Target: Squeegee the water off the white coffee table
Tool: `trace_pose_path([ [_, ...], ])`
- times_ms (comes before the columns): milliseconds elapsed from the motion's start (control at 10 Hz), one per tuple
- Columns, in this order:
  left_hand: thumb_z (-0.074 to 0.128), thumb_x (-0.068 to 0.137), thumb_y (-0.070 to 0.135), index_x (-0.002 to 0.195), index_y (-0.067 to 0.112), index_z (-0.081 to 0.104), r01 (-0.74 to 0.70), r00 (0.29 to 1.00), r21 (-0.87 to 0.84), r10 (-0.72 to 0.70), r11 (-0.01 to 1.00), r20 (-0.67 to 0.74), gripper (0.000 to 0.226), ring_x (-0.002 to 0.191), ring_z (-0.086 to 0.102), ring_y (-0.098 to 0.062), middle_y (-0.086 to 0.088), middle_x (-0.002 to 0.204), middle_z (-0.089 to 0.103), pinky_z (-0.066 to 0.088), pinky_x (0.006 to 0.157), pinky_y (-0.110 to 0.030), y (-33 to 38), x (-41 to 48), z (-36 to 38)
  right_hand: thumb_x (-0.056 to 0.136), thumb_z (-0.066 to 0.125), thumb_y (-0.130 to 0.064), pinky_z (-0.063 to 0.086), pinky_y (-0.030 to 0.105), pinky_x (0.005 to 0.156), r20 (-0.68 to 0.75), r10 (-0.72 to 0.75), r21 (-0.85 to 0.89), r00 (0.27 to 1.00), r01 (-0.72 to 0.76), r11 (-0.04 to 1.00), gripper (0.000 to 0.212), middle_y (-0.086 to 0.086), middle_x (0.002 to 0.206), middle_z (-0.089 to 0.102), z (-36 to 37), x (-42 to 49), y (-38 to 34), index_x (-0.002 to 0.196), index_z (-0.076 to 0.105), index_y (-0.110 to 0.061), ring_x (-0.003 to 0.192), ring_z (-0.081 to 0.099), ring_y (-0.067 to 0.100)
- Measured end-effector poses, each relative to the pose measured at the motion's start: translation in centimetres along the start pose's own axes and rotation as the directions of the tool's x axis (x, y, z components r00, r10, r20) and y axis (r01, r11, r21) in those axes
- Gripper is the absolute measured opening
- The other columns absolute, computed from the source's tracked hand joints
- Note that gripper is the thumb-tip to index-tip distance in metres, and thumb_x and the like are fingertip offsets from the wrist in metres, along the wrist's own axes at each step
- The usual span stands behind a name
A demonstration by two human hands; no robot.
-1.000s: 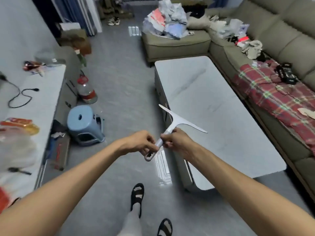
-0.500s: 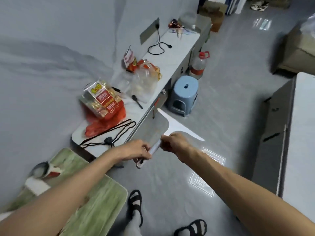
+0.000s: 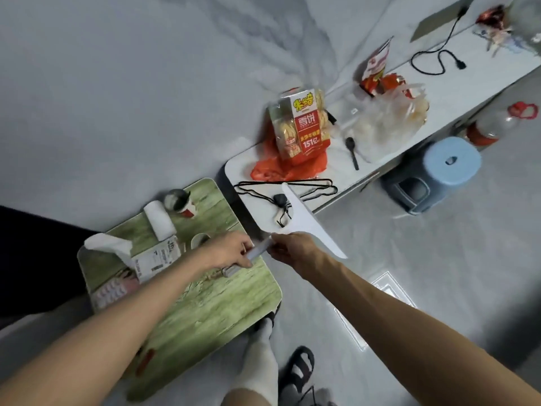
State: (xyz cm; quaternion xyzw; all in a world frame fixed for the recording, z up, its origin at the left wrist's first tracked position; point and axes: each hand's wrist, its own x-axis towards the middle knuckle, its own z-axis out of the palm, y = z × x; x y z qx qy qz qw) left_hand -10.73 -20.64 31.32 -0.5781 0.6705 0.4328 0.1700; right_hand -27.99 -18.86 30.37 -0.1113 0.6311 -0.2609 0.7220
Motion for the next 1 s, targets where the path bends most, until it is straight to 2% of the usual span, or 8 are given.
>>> trace_pose_path([
  [200, 0.079, 0.075, 0.034, 0.099, 0.024, 0.063, 0.112, 0.991, 0.009, -0.111, 0.994, -0.075, 0.03, 0.088, 0.062, -0.019, 0.001, 0.106, 0.069, 0.045, 0.069, -0.029, -6.0, -3.9, 7.1, 0.096, 0.053, -0.009, 0.053, 0.02, 0.044, -0.004, 0.075, -0.016, 0.997, -0.075, 0.997, 0.017, 0.013, 0.068, 0.056, 3.4, 1.4, 8.8, 0.081, 0.054, -0.001, 0.047, 0.059, 0.016],
  [400, 0.08, 0.075, 0.033, 0.101, 0.022, 0.066, 0.201, 0.979, 0.007, -0.201, 0.979, -0.039, 0.032, 0.096, 0.064, -0.021, 0.001, 0.108, 0.069, 0.052, 0.084, -0.035, -13.0, -4.7, 14.4, 0.096, 0.053, -0.01, 0.054, 0.023, 0.046, -0.01, 0.145, -0.045, 0.989, -0.145, 0.988, 0.021, 0.016, 0.069, 0.059, 5.7, 4.5, 18.3, 0.078, 0.055, 0.0, 0.058, 0.059, 0.023],
  [500, 0.081, 0.073, 0.032, 0.092, 0.023, 0.065, 0.221, 0.975, 0.038, -0.221, 0.974, -0.023, 0.026, 0.089, 0.065, -0.019, 0.002, 0.099, 0.071, 0.053, 0.079, -0.034, -18.3, -3.4, 17.7, 0.096, 0.053, -0.009, 0.054, 0.028, 0.055, -0.001, 0.145, -0.054, 0.989, -0.145, 0.988, 0.022, 0.016, 0.069, 0.058, 7.8, 8.0, 23.7, 0.076, 0.056, 0.0, 0.059, 0.059, 0.024],
  [600, 0.081, 0.072, 0.028, 0.087, 0.023, 0.065, 0.231, 0.973, 0.062, -0.23, 0.971, -0.024, 0.023, 0.082, 0.063, -0.018, 0.001, 0.092, 0.071, 0.05, 0.071, -0.03, -22.8, -1.4, 20.3, 0.097, 0.052, -0.007, 0.053, 0.027, 0.054, 0.001, 0.142, -0.06, 0.99, -0.142, 0.988, 0.021, 0.017, 0.069, 0.057, 10.0, 11.3, 27.4, 0.077, 0.055, 0.001, 0.058, 0.057, 0.024],
  [700, 0.081, 0.073, 0.022, 0.085, 0.019, 0.064, 0.222, 0.975, 0.086, -0.221, 0.971, -0.027, 0.021, 0.076, 0.055, -0.016, 0.002, 0.083, 0.062, 0.037, 0.065, -0.025, -29.6, 1.9, 23.6, 0.097, 0.05, -0.006, 0.051, 0.022, 0.045, -0.028, 0.148, -0.04, 0.989, -0.149, 0.988, 0.013, 0.018, 0.072, 0.056, 14.1, 16.4, 32.4, 0.095, 0.055, 0.006, 0.057, 0.054, 0.024],
  [800, 0.079, 0.075, 0.018, 0.09, 0.014, 0.066, 0.221, 0.975, 0.081, -0.219, 0.972, -0.039, 0.02, 0.077, 0.055, -0.017, 0.002, 0.082, 0.06, 0.038, 0.066, -0.025, -33.0, 3.5, 25.4, 0.097, 0.051, -0.006, 0.052, 0.024, 0.047, -0.058, 0.142, -0.051, 0.988, -0.145, 0.988, 0.015, 0.021, 0.08, 0.057, 16.1, 18.8, 34.9, 0.101, 0.056, 0.008, 0.054, 0.056, 0.024],
  [900, 0.069, 0.083, 0.017, 0.093, 0.011, 0.066, 0.237, 0.97, 0.069, -0.232, 0.969, -0.07, 0.011, 0.081, 0.06, -0.024, -0.009, 0.095, 0.069, 0.043, 0.066, -0.03, -36.3, 5.2, 27.6, 0.096, 0.052, -0.005, 0.051, 0.025, 0.045, -0.095, 0.129, -0.068, 0.987, -0.136, 0.988, 0.015, 0.021, 0.082, 0.056, 17.9, 21.0, 37.2, 0.083, 0.055, 0.002, 0.043, 0.056, 0.017],
  [1000, 0.065, 0.087, 0.021, 0.1, 0.013, 0.063, 0.252, 0.967, 0.053, -0.248, 0.966, -0.063, 0.015, 0.086, 0.061, -0.027, -0.013, 0.104, 0.068, 0.044, 0.069, -0.031, -36.9, 5.7, 28.2, 0.095, 0.053, -0.006, 0.05, 0.026, 0.049, -0.071, 0.144, -0.079, 0.987, -0.149, 0.986, 0.017, 0.019, 0.085, 0.055, 18.3, 21.0, 37.6, 0.078, 0.053, -0.005, 0.052, 0.054, 0.019],
])
